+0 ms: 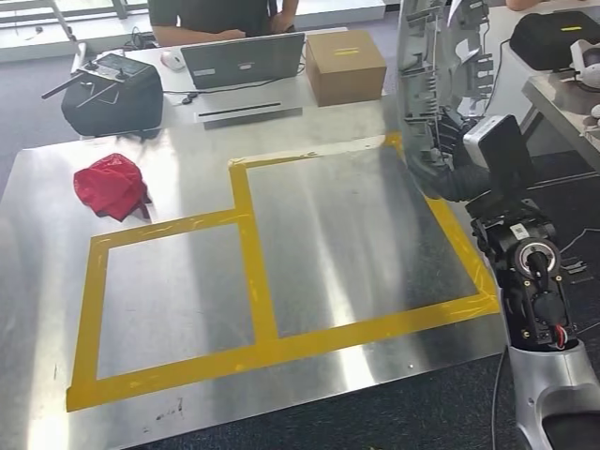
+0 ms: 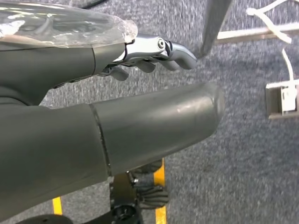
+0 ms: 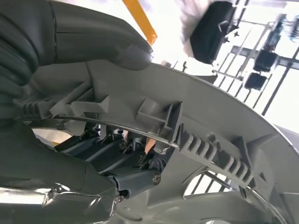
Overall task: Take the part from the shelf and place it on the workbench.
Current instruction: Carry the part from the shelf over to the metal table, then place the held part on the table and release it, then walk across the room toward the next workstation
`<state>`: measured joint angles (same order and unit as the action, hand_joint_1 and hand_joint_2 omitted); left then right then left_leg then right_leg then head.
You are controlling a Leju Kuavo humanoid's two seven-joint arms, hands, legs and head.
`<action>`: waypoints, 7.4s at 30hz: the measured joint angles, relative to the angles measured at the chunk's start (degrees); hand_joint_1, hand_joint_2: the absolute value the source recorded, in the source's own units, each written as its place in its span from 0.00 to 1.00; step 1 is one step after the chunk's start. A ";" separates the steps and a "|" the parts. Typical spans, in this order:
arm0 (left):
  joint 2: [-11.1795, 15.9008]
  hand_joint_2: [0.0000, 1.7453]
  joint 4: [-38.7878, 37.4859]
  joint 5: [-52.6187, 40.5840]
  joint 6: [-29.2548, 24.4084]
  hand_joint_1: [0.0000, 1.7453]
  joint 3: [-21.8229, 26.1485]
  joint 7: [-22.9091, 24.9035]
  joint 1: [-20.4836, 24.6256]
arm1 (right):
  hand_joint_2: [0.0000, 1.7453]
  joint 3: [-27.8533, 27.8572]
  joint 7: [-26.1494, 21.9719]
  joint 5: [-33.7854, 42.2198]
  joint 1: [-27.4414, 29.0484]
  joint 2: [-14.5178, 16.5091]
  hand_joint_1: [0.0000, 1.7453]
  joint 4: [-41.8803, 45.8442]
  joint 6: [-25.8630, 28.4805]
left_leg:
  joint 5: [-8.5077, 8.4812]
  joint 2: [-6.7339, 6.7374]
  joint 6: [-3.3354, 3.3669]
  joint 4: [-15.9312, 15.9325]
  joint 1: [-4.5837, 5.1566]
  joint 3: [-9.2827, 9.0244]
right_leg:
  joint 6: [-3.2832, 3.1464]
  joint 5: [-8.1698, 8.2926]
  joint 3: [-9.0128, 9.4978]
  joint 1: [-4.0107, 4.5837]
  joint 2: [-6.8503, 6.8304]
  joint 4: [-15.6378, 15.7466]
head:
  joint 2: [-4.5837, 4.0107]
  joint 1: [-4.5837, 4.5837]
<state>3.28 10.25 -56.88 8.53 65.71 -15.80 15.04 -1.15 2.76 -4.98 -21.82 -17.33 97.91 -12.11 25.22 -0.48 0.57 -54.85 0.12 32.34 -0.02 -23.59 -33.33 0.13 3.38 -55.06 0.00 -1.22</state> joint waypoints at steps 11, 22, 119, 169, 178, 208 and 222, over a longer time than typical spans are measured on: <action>-0.07 0.00 0.00 0.16 0.25 0.00 0.02 0.01 -0.07 | 1.00 -3.71 -0.01 -3.73 1.77 0.00 1.00 0.94 -5.94 | -0.10 -0.27 0.02 0.11 0.12 0.00 | 0.42 0.06 0.45 -0.15 -0.43 0.64 | 0.00 -0.68; -0.02 0.00 0.00 0.16 0.26 0.00 0.02 0.04 -0.02 | 1.00 -9.40 -0.09 -7.87 1.98 -0.31 1.00 0.97 -10.10 | -0.01 -0.31 0.16 0.12 -0.01 -0.01 | 0.56 -0.04 0.45 -0.16 -0.53 0.69 | 0.00 -0.55; 0.55 0.00 0.00 1.32 3.36 0.00 1.46 -2.28 -1.00 | 0.00 -27.72 -2.23 -43.33 4.56 -4.79 0.00 -0.87 -14.26 | -0.02 -0.34 0.14 0.32 -0.03 -0.23 | 0.55 -0.09 0.59 -0.15 -0.56 0.70 | 0.00 -0.44; 0.37 0.00 -0.01 -2.35 0.34 0.00 1.48 5.15 -1.29 | 0.00 -8.18 -4.49 17.29 1.22 -0.89 0.00 2.82 -5.94 | 0.21 -0.32 0.71 0.03 0.59 -0.31 | 1.22 -0.08 0.77 -0.58 -0.44 0.85 | 0.00 -0.31; -0.24 0.00 -0.02 -2.76 -0.04 0.00 1.48 5.13 -1.59 | 0.00 -6.72 -4.43 17.27 2.60 -0.34 0.00 3.78 -5.59 | -0.74 1.17 1.54 1.49 -0.33 -1.29 | 2.85 -7.71 -4.76 -1.12 -2.76 -14.80 | 0.00 -1.81; -0.45 0.00 -0.02 -2.90 -0.14 0.00 1.48 4.87 -1.91 | 0.00 -5.30 -3.74 16.92 3.20 0.79 0.00 5.63 -4.60 | -0.53 1.15 1.52 1.59 -0.32 -1.48 | 3.00 -8.27 -5.50 -1.12 -2.99 -16.78 | 0.00 -1.35; -0.73 0.00 -0.02 -3.11 -0.28 0.00 1.48 5.02 -1.75 | 0.00 -5.23 -4.17 16.72 3.53 1.08 0.00 5.78 -4.36 | 7.73 0.83 -2.15 -15.04 -0.54 7.14 | -0.42 -1.11 4.14 -1.08 -3.57 2.74 | 0.00 -0.58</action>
<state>2.55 10.23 -60.00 8.25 67.19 -10.78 13.29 -6.38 -1.41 11.73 -18.29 -16.25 103.69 -16.47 32.94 0.35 -1.57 -69.90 -0.43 39.48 -0.44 -24.70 -29.20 -0.95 -0.20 -52.32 0.00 -1.80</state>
